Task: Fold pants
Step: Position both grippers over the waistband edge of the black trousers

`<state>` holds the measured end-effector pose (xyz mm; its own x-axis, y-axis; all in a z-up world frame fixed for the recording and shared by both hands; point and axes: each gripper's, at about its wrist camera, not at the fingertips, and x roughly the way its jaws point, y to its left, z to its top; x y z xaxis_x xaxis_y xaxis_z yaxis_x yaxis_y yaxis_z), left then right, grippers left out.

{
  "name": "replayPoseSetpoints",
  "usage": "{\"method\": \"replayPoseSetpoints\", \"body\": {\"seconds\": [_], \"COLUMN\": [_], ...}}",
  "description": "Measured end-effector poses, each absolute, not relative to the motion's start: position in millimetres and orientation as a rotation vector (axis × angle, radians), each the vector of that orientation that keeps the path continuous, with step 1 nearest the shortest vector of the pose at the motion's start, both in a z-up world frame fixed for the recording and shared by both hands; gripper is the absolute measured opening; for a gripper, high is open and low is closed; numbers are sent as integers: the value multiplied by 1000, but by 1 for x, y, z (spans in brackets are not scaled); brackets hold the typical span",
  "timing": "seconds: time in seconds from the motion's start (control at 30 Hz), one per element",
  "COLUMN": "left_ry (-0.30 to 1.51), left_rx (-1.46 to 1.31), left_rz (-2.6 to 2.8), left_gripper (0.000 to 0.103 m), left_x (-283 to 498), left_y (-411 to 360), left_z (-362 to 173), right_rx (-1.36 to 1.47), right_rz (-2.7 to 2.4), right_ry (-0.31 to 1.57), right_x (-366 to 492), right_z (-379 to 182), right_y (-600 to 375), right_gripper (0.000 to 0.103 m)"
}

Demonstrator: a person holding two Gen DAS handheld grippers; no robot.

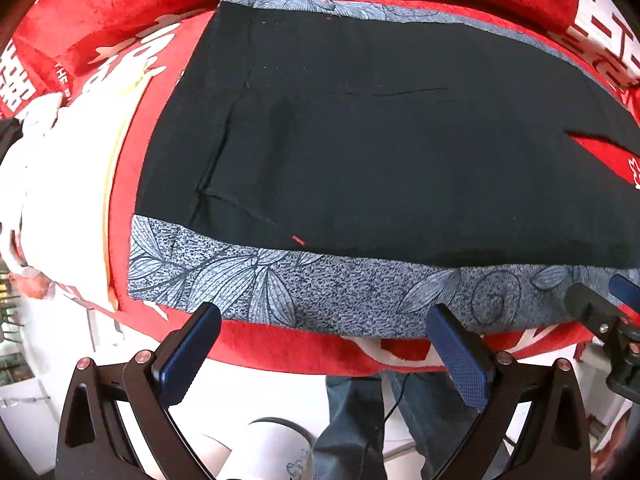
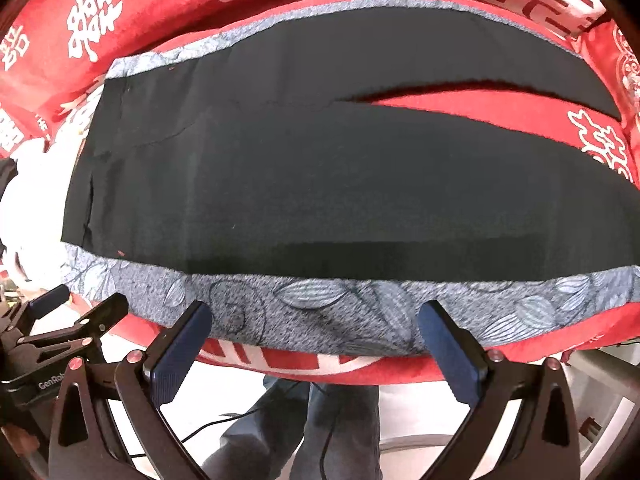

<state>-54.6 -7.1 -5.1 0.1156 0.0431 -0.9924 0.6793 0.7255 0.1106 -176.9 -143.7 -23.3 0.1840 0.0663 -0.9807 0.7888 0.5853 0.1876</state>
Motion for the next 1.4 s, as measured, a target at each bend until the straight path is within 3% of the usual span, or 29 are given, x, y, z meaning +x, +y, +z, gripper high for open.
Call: {"method": "replayPoseSetpoints", "body": {"seconds": [1.4], "left_ry": [1418], "left_rx": [604], "left_rz": [-469], "left_gripper": [103], "left_x": [-28], "left_y": [32], "left_z": [-16], "right_rx": [905], "right_rz": [-496], "right_ry": [1313], "right_x": [-130], "right_z": [-37], "right_y": [-148], "right_gripper": [103]}}
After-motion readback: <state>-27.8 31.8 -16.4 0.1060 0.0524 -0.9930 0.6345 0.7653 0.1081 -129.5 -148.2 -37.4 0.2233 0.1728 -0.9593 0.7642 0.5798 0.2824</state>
